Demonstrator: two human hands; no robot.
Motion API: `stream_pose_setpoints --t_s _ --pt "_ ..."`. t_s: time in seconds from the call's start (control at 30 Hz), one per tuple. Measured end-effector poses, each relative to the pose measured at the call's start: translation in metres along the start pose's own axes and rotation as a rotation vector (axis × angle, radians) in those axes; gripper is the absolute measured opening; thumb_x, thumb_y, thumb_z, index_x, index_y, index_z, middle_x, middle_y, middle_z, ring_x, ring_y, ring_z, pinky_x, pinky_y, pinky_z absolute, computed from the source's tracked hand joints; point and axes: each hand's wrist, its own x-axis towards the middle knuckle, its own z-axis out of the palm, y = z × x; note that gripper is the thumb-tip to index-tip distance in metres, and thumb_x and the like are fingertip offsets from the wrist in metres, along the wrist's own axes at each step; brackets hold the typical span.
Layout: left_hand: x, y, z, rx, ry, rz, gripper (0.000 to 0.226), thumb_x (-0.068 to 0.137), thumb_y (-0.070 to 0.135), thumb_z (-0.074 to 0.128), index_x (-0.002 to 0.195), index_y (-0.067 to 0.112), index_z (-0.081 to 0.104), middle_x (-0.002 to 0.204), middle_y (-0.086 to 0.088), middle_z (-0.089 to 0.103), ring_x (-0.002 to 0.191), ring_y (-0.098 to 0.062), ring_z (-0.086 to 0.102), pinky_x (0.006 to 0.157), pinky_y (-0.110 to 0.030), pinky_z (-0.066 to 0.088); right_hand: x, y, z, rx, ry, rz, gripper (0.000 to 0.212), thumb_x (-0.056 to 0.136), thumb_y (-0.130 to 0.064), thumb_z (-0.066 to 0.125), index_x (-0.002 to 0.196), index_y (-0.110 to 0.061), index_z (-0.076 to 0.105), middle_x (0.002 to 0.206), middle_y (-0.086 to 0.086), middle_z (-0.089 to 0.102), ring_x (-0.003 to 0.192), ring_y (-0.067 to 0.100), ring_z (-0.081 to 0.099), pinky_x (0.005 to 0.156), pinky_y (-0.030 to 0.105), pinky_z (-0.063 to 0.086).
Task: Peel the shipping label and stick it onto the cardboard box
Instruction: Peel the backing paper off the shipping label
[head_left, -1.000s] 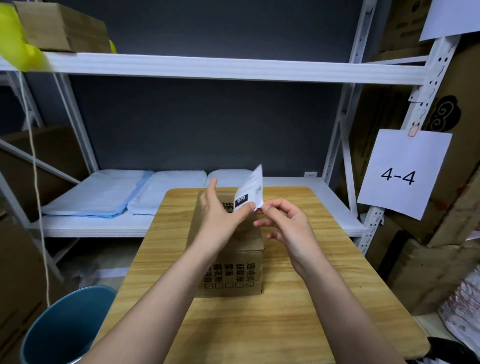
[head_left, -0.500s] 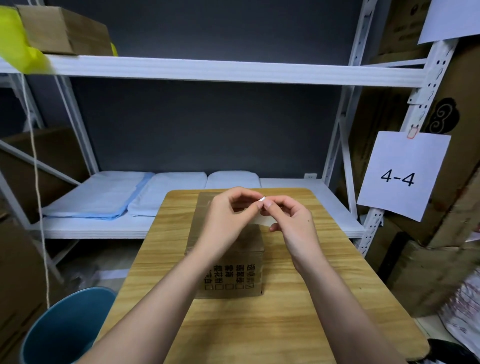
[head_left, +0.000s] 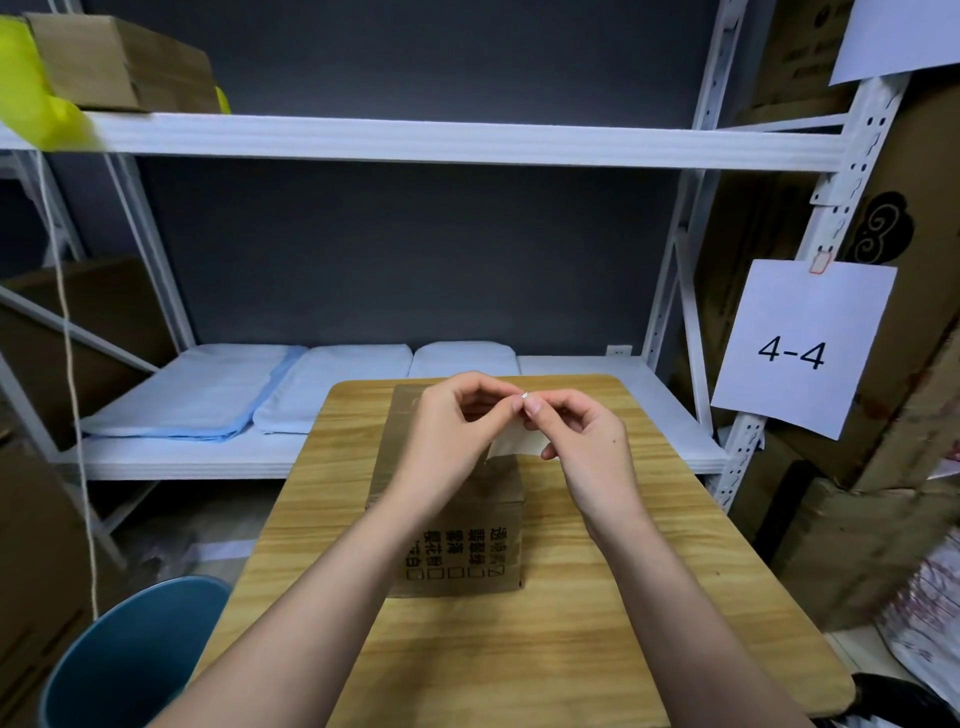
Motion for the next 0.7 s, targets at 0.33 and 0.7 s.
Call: stream_pose_setpoints --t_s 0.33,0.7 --pt "0.003 0.002 0.003 -0.028 0.003 -0.046 0.013 0.085 0.011 0.066 0.075 0.019 0.069 0.076 0.008 0.070 0.074 0.000 0.065 0.072 -0.012 0.051 -0.001 0.001 -0.001 -0.019 -0.015 -0.030 0.009 0.088 -0.015 0.063 0.087 -0.007 0.068 0.087 -0.005 0.070 0.085 0.012 0.065 0.054 0.015 0.047" --pt "0.007 0.013 0.000 -0.316 0.094 -0.478 0.008 0.094 0.020 0.050 0.089 0.016 0.055 0.087 0.007 0.065 0.044 -0.002 0.062 0.042 -0.018 0.031 0.002 0.005 -0.006 0.003 0.038 0.053 0.009 0.090 -0.007 0.050 0.082 -0.006 0.055 0.092 0.013 0.064 0.085 0.013 0.064 0.053 0.022 0.042"
